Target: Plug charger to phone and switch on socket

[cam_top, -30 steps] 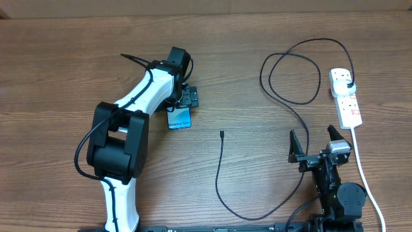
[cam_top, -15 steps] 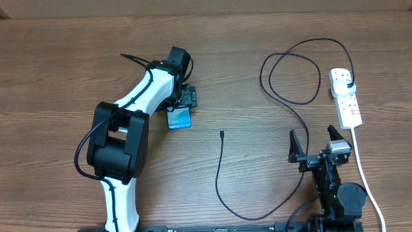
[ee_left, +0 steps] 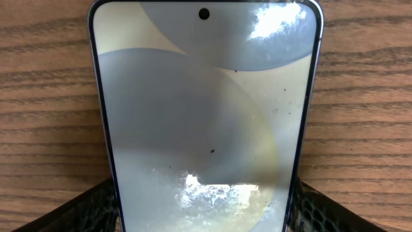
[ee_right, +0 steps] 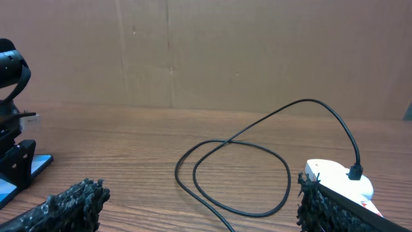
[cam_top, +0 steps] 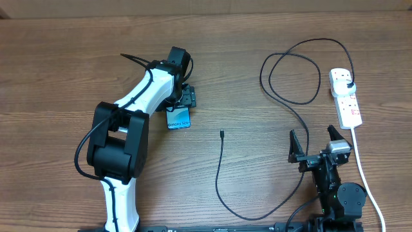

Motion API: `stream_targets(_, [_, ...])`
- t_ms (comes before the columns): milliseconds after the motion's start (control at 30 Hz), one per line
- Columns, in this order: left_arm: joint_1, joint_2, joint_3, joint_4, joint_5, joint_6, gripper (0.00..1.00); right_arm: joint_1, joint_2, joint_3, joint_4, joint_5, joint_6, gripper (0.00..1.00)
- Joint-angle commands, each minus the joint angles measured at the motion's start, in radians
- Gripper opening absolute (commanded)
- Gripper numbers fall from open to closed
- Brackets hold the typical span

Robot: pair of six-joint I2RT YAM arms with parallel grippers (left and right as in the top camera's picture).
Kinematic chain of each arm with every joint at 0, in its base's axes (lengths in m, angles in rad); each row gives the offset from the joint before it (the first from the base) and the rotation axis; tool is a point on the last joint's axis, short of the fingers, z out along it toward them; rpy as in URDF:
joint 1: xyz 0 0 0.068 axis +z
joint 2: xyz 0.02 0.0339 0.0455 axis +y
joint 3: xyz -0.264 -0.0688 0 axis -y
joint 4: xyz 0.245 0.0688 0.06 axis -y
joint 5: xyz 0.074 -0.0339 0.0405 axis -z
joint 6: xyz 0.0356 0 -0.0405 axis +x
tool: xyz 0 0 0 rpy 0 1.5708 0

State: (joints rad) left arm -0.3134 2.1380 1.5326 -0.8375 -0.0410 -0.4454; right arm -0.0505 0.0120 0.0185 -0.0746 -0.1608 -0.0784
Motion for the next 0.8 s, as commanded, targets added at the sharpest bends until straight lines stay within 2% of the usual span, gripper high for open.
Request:
stream_targets(0, [0.0,0.033,0.015,0.0,0.015,-0.004,0.83,0.006,-0.009,-0.011,0.005,-0.005,0.002,1.0])
stream_targets(300, [0.0,0.033,0.015,0.0,0.015,-0.004,0.83,0.006,-0.009,-0.011,0.005,-0.005,0.002,1.0])
stream_targets(400, [0.0,0.033,0.015,0.0,0.015,-0.004,0.78,0.006,-0.009,-0.011,0.005,-0.005,0.002,1.0])
stream_targets(767, [0.0,0.033,0.015,0.0,0.015,-0.004,0.76,0.006,-0.009,-0.011,0.005,-0.005,0.002,1.0])
